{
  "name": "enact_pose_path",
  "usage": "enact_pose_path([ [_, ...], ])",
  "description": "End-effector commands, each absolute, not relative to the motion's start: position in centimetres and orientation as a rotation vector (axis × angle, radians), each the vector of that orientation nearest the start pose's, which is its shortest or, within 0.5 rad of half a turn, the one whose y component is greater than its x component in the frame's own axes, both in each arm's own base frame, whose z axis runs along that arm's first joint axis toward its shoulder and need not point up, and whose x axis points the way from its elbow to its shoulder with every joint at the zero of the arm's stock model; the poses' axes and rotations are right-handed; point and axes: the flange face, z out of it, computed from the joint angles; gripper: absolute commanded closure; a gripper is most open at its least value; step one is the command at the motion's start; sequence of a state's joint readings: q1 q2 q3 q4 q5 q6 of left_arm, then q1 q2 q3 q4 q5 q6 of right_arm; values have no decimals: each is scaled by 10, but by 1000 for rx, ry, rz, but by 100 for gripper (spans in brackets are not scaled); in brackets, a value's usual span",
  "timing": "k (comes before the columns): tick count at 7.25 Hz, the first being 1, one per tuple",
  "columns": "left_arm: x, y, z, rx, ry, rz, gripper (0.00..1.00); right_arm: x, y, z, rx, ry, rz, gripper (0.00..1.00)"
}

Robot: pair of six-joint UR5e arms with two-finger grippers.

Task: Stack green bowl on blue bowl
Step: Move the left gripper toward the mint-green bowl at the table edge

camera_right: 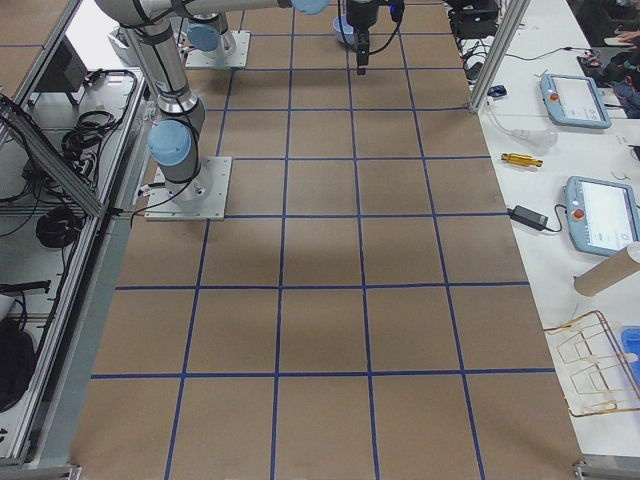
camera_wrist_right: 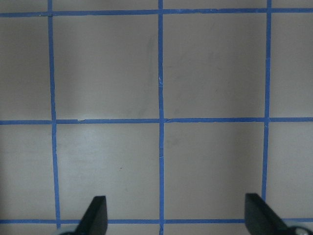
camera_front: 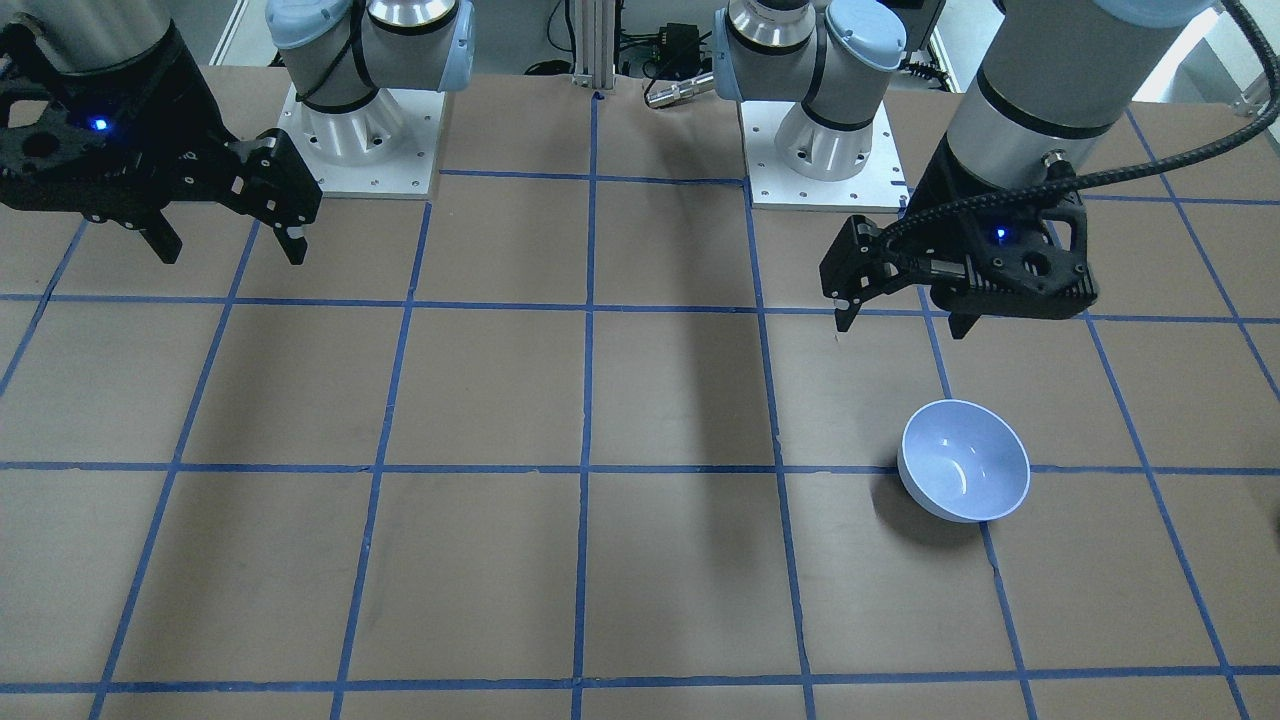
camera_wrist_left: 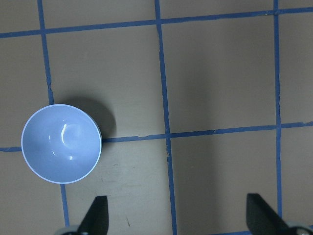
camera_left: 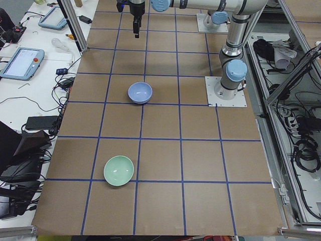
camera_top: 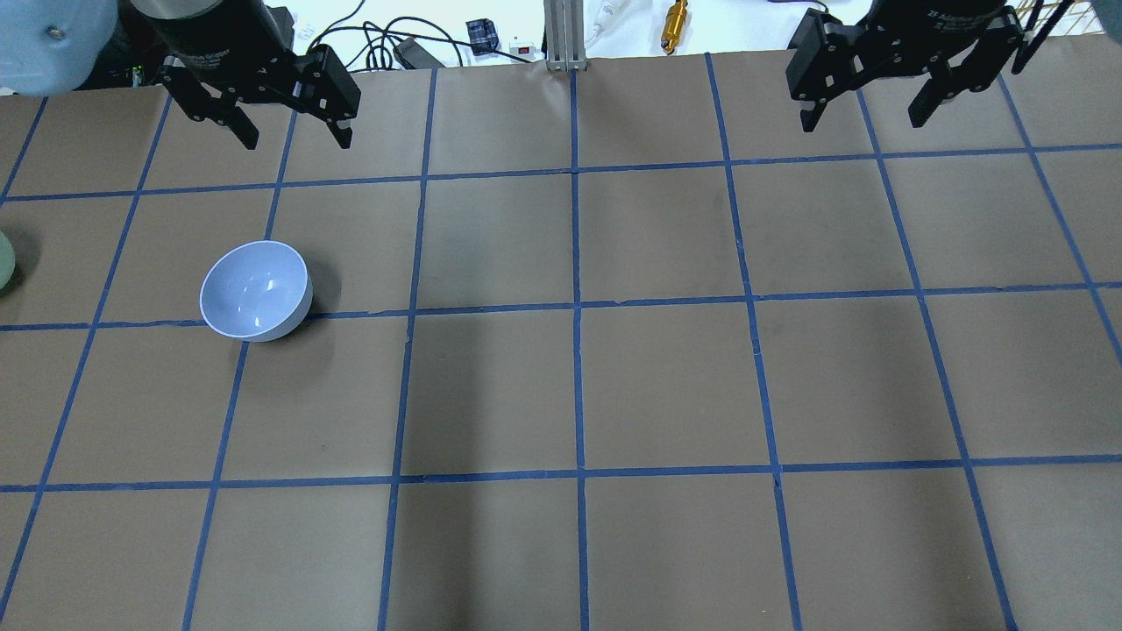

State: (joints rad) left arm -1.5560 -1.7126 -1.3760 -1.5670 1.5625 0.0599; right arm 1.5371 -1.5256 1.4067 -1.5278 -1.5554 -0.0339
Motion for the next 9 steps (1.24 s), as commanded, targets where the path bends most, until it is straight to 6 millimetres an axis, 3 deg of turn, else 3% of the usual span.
enact_pose_path([
  [1, -125, -558, 510, 63, 3148, -90, 0, 117, -520, 541, -3, 3127, -118, 0],
  [3, -119, -555, 512, 65, 3143, -92, 0, 117, -520, 541, -3, 3127, -118, 0],
  [4, -108, -557, 512, 65, 3142, -85, 0, 117, -520, 541, -1, 3128, -118, 0],
  [5, -83, -559, 509, 194, 3139, -55, 0, 117, -520, 541, -3, 3128, -118, 0],
  [7, -15, -554, 509, 295, 3148, 63, 0, 117, -520, 541, -3, 3128, -118, 0],
  [8, 31, -552, 509, 403, 3137, 85, 0, 117, -520, 541, -3, 3128, -118, 0],
  [9, 102, -549, 499, 554, 3129, 106, 0, 117, -520, 541, -3, 3128, -118, 0],
])
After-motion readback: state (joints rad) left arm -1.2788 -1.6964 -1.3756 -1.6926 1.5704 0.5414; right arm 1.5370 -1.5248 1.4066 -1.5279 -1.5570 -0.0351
